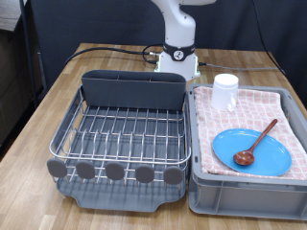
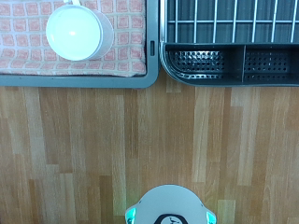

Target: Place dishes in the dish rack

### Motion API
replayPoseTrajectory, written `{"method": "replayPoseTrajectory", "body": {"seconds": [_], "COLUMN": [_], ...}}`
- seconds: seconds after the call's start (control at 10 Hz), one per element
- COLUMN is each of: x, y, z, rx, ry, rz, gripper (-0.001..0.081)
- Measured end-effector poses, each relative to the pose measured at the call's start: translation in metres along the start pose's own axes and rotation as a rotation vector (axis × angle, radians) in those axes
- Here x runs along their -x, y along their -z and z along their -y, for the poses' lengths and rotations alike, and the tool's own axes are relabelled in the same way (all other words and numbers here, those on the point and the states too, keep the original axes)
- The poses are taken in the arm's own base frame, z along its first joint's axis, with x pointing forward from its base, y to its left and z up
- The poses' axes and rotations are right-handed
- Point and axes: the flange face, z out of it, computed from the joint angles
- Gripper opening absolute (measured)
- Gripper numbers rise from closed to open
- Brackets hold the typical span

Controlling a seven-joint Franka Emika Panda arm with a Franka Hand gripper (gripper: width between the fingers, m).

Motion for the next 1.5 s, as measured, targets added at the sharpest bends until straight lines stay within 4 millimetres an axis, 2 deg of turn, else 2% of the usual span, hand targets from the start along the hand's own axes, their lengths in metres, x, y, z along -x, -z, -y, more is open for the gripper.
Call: {"method": "replayPoseTrajectory", "body": {"seconds": [0.2,0.4,0.7,0.8,1.0,1.1,1.3,1.5], "x": [-0.002,0.001,0.002,-0.004,-0.004,-0.002,0.0,0.004], "y": [0.005,0.002,-0.007,-0.008,-0.01,-0.013,-0.021,-0.028], "z": [0.006,0.023,0.07,0.083,0.083,0.09,0.118,0.15], "rx": [-0.048,-0.071,-0.101,-0.096,-0.085,-0.066,-0.019,0.008], "ry": [-0.141,-0.238,-0.365,-0.392,-0.356,-0.325,-0.287,-0.329], "rz": [-0.026,-0.032,-0.069,-0.065,-0.076,-0.087,-0.11,-0.125], "gripper": [0.0802,0.0802,0.0802,0.0802,0.0802,0.0802,0.0802,0.0802]}}
